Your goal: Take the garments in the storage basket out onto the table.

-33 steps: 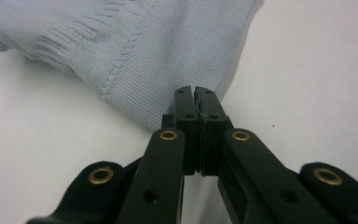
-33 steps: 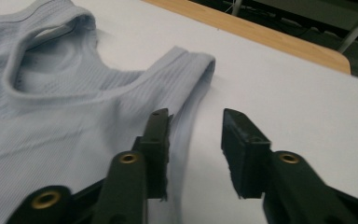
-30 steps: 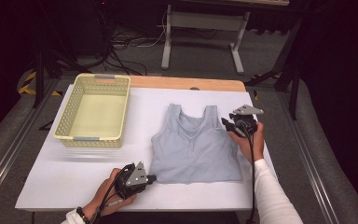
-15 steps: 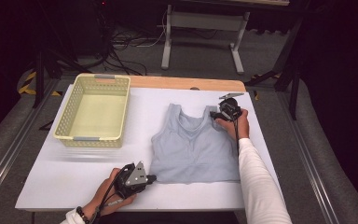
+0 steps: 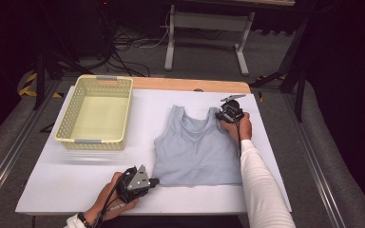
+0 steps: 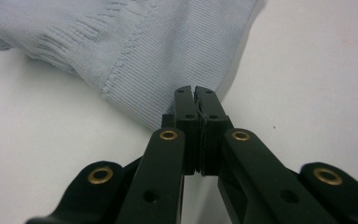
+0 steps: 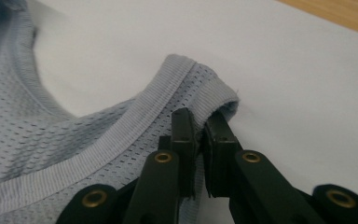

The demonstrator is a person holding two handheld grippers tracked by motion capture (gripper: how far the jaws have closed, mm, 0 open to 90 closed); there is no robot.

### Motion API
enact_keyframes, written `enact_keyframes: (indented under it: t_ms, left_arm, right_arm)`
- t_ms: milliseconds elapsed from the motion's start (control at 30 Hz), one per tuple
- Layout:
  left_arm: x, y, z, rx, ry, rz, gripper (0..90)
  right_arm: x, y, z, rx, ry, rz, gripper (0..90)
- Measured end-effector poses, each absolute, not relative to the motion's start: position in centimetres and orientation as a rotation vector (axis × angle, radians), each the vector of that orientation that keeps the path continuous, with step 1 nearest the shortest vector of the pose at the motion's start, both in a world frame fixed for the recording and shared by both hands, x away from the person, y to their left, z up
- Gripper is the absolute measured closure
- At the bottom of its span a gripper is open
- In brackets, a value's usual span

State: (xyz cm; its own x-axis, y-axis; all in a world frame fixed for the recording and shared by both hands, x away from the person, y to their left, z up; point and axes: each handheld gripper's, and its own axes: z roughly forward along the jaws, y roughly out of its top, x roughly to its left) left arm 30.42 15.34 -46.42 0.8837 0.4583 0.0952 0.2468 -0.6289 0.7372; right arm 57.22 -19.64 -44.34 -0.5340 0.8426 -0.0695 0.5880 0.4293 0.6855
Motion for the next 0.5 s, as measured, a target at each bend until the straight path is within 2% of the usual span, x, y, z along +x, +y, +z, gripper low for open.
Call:
enact_keyframes:
  t_ms: [500]
  left_arm:
    - [30.6,15.42,-46.38,2.271,0.509,0.336,88.5]
  right_arm:
    - [57.11,-19.98,-43.37,1.182,2.177,0.835,84.9]
